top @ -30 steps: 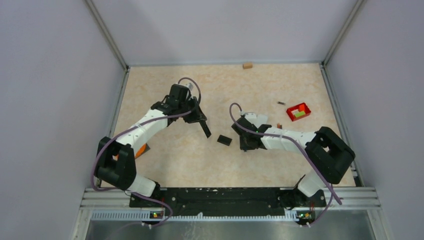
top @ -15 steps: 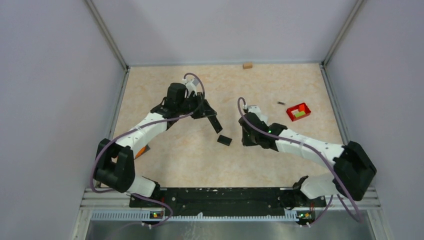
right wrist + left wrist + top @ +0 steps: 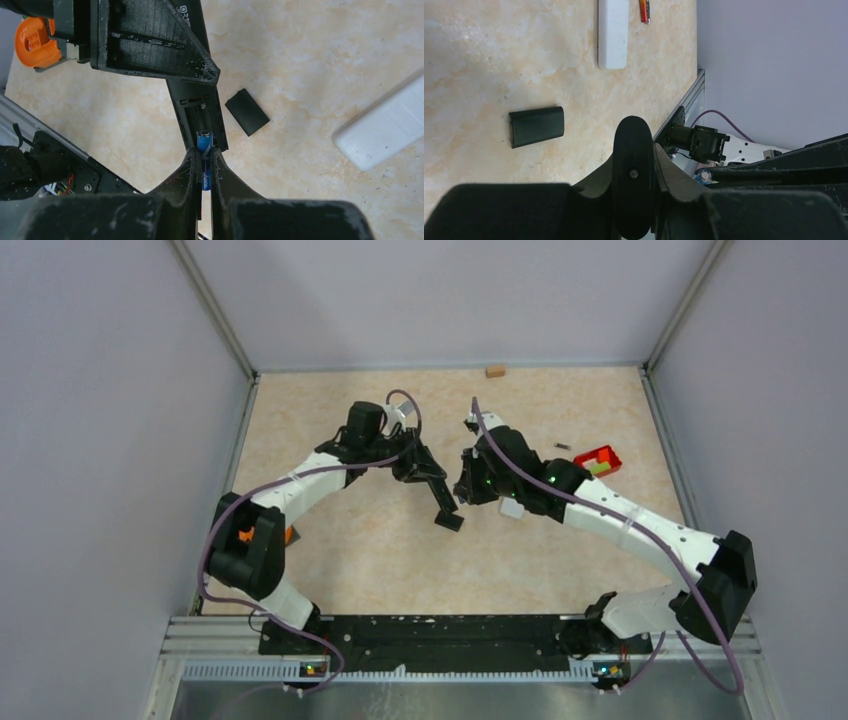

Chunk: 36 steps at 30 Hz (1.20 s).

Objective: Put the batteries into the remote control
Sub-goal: Load the battery into the remote control.

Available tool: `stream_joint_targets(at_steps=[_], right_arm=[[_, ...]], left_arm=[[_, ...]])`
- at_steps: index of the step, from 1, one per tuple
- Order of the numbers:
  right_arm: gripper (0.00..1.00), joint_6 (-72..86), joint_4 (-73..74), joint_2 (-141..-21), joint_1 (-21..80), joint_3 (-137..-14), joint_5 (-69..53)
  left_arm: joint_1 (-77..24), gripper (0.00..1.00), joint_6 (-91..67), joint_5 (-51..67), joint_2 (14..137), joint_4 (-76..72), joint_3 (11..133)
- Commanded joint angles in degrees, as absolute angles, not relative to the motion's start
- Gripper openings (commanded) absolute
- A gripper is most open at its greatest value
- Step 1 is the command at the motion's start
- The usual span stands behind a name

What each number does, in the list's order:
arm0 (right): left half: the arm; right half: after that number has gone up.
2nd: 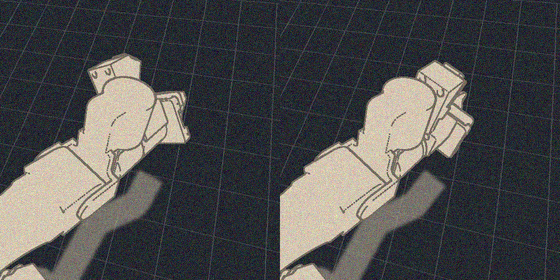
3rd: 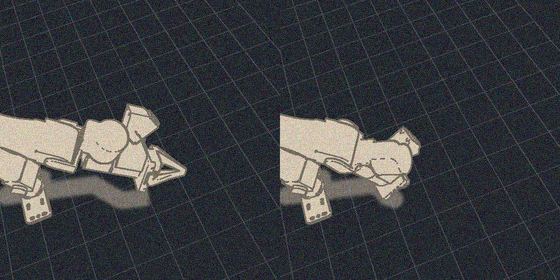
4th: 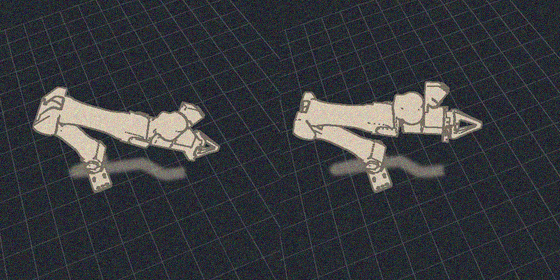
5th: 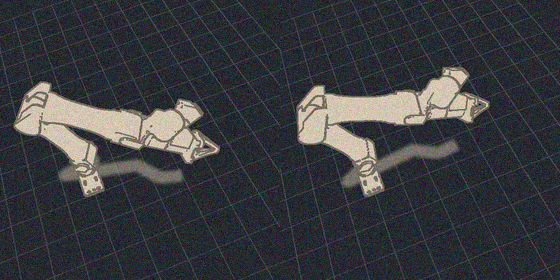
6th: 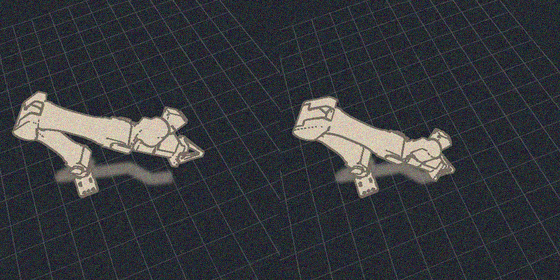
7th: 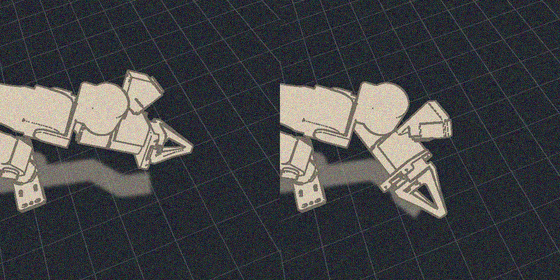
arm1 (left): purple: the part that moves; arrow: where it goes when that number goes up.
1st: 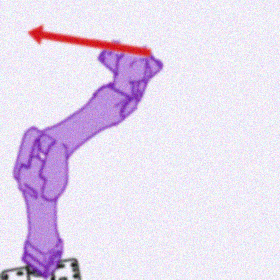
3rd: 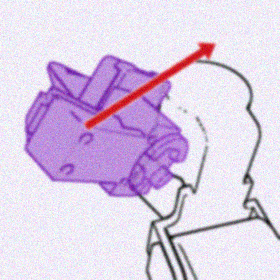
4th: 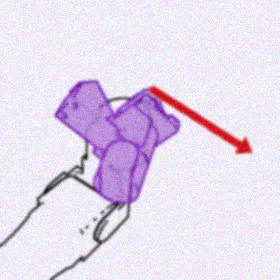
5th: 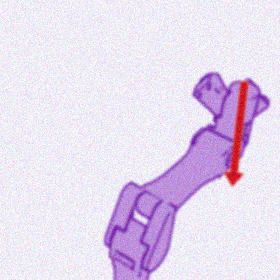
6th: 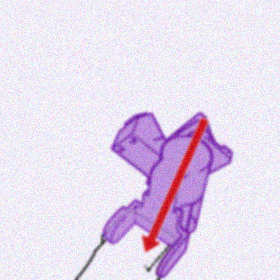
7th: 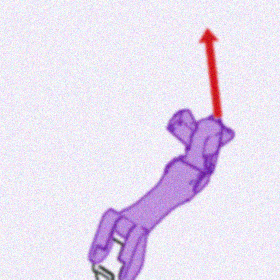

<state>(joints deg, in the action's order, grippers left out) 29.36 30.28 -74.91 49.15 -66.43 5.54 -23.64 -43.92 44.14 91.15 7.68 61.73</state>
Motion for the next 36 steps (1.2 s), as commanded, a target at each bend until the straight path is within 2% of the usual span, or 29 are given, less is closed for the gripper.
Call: stream_joint_targets(at_steps=[1, 23, 36], right_arm=[[0.03, 26.98, 31.83, -76.56, 50.49, -69.79, 3.88], [0.07, 24.79, 26.48, -79.62, 51.28, -66.38, 2.28], [0.08, 25.44, 30.92, -80.31, 51.22, -67.87, 2.75]], left_arm=[[-23.38, 0.0, -45.78, 47.84, 91.92, 7.64, 64.33], [-23.38, 0.0, -48.87, 53.26, 93.07, 5.29, 63.8], [-23.36, 0.0, -48.7, 52.6, 93.14, 5.12, 63.61]])
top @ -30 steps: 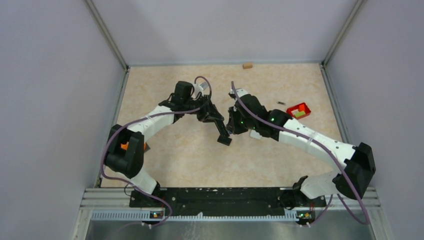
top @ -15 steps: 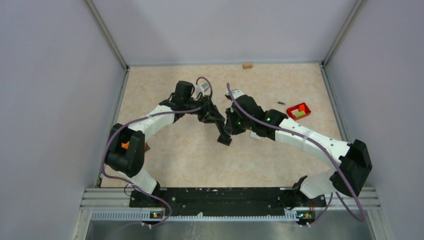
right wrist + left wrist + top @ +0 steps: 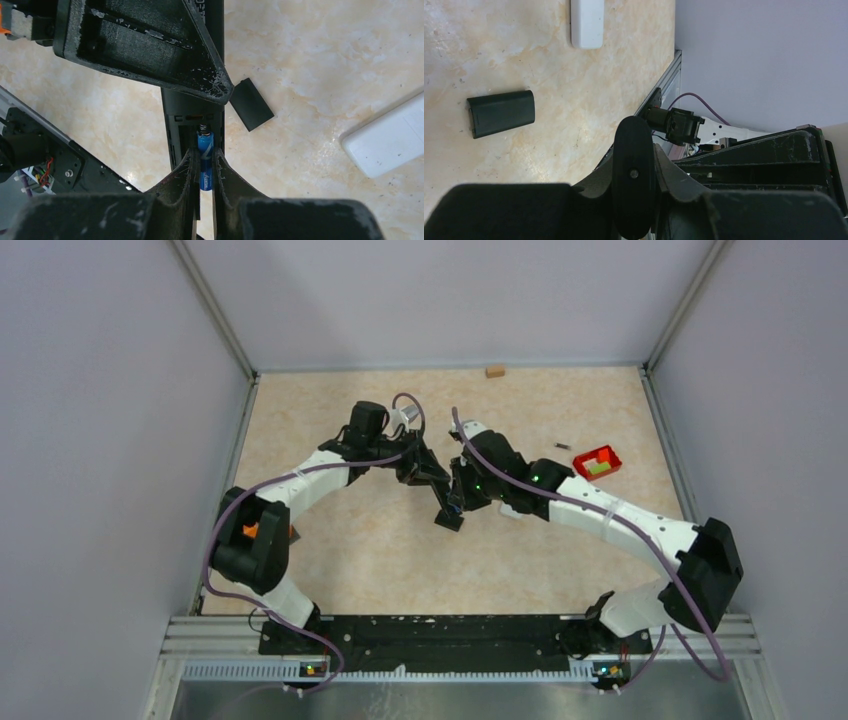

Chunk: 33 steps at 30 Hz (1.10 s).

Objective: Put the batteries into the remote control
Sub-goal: Load the battery into the remote control.

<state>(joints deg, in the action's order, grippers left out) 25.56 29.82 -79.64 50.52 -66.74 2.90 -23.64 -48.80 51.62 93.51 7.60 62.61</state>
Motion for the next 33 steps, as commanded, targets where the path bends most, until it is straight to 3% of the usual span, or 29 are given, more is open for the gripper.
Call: stream_joint_targets(at_steps=[1, 7, 16, 25, 33], right_arm=[[0.08, 25.43, 31.51, -80.48, 51.29, -68.26, 2.68], [0.09, 25.05, 31.84, -81.49, 51.3, -68.17, 3.21], [0.24, 25.53, 30.07, -81.68, 51.32, -67.11, 2.87], [0.28, 28.39, 29.04, -79.26, 51.27, -66.48, 4.37], [0.55, 33.92, 26.65, -73.77, 51.27, -65.18, 5.9]], left_arm=[[-23.38, 0.0, -48.63, 52.58, 93.23, 5.18, 63.54], [-23.38, 0.0, -49.95, 53.67, 93.34, 3.86, 63.28], [-23.38, 0.0, -51.59, 54.82, 93.6, 3.99, 63.28], [-23.33, 0.0, -51.15, 54.21, 94.33, 4.83, 63.28], [-23.01, 0.0, -52.43, 54.11, 94.48, 4.5, 63.13]])
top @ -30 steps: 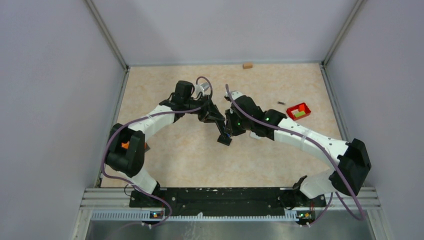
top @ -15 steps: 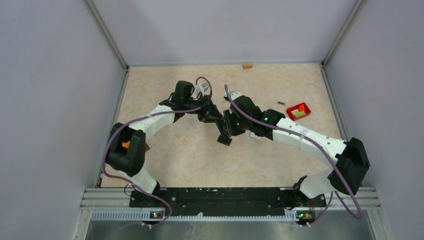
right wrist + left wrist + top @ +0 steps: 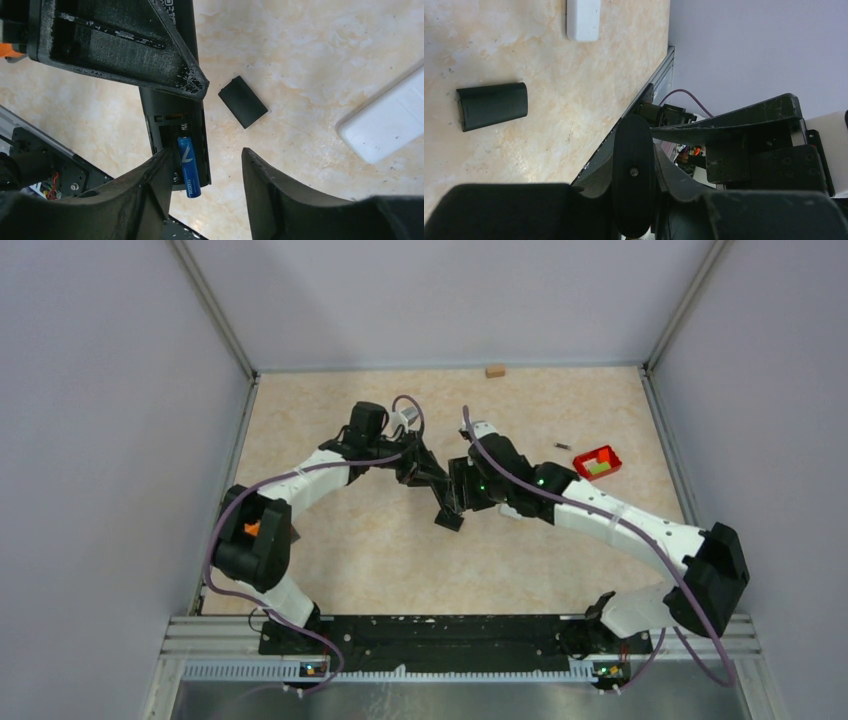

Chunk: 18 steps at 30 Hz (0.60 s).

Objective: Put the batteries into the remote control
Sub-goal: Load the battery into the remote control.

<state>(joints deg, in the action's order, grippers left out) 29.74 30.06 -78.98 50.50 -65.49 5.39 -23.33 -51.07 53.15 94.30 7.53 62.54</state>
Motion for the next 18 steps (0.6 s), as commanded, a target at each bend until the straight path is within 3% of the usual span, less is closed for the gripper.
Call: stream_joint_targets(at_steps=[1, 11, 18], right_arm=[[0.58, 34.84, 26.15, -72.8, 51.21, -64.73, 6.23], [0.71, 46.41, 19.75, -63.23, 51.1, -58.44, 11.39], [0.76, 55.92, 8.27, -53.67, 51.12, -47.15, 13.44]], left_arm=[[-22.88, 0.0, -52.92, 54.23, 94.48, 4.04, 62.9], [-20.82, 0.0, -64.01, 57.8, 94.2, -7.99, 58.2], [-19.33, 0.0, -80.0, 58.62, 92.66, -20.03, 54.92]])
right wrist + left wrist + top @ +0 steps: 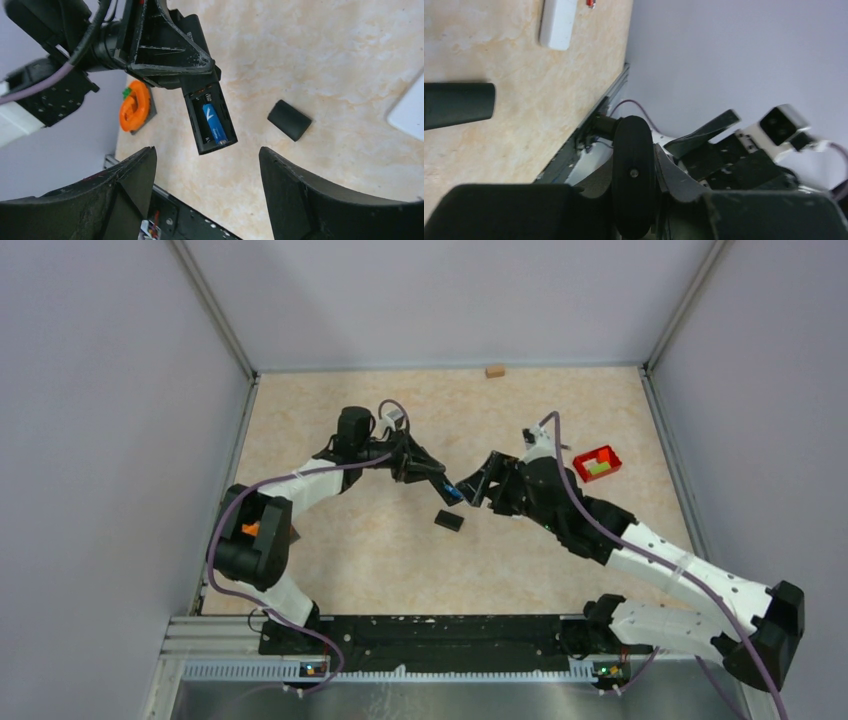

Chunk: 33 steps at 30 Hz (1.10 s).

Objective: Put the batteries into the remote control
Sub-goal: Load the battery into the remote control.

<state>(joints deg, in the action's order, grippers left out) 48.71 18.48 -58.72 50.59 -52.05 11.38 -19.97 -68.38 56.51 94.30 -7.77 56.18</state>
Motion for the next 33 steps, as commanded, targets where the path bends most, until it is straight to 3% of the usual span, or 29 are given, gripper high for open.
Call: stream_joint_targets(at_steps=[1, 10, 25, 27, 33], right_arm=[[0.76, 57.34, 5.12, -52.68, 51.08, -45.24, 13.2], [0.76, 62.97, -7.11, -51.97, 51.13, -39.47, 13.82], [0.49, 70.46, -11.54, -51.93, 51.14, -33.64, 17.78], [0.49, 71.44, -13.19, -51.45, 51.13, -32.26, 18.32], [0.65, 71.95, -18.11, -52.13, 51.1, -30.2, 17.01]], left_arm=[[-19.34, 0.0, -82.53, 58.5, 92.62, -21.91, 54.64], [-19.34, 0.0, -87.9, 56.91, 91.02, -23.64, 54.43], [-19.29, 0.0, -89.04, 56.25, 89.92, -24.31, 53.11], [-19.29, 0.0, -89.77, 56.14, 89.75, -25.17, 52.77], [-19.34, 0.0, -92.84, 56.2, 89.56, -28.7, 51.62]])
